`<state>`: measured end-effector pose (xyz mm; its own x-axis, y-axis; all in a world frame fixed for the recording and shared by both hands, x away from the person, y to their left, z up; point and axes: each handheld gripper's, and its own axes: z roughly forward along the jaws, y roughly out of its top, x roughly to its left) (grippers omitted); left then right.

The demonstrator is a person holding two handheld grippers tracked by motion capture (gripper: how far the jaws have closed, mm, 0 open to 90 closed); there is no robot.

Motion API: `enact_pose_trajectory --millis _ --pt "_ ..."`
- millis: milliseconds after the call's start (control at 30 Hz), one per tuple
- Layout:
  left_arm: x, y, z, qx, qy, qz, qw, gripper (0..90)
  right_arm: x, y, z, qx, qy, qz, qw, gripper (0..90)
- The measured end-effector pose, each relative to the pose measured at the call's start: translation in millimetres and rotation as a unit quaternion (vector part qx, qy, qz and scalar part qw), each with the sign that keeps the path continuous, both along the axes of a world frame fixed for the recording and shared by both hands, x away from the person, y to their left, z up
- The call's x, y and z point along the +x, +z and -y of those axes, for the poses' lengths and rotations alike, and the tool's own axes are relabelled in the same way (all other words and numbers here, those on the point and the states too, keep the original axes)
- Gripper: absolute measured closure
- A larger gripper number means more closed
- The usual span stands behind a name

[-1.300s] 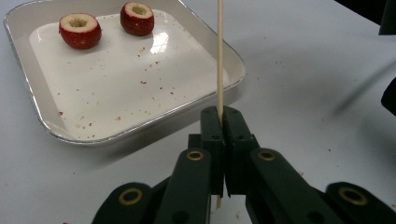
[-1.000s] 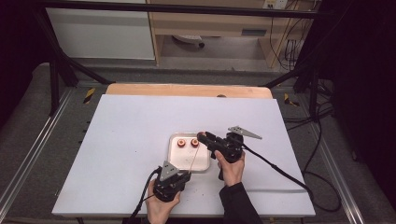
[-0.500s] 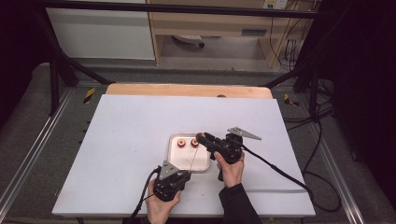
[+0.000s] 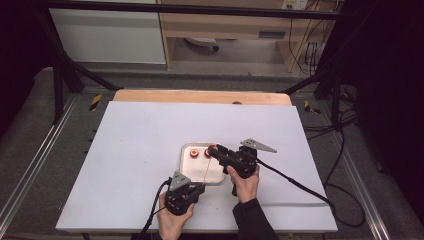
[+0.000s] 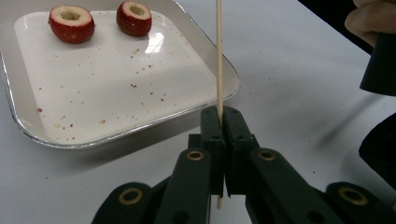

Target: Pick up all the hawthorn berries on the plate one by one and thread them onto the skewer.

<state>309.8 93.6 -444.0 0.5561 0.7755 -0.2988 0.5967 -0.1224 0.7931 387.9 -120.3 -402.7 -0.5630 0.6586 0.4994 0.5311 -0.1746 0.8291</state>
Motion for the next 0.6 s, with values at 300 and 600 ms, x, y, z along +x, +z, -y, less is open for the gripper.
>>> enact_pose_trajectory --millis 300,600 --pt "4.8 3.3 0.1 0.006 0.004 0.004 1.0000 88.5 -3.9 -6.5 -3.9 -0.011 0.022 -0.008 0.9997 60.1" --pt "8.8 3.6 1.4 0.009 0.001 0.008 0.9999 88.6 -9.7 -10.0 -5.9 -0.022 0.037 -0.015 0.9990 60.1"
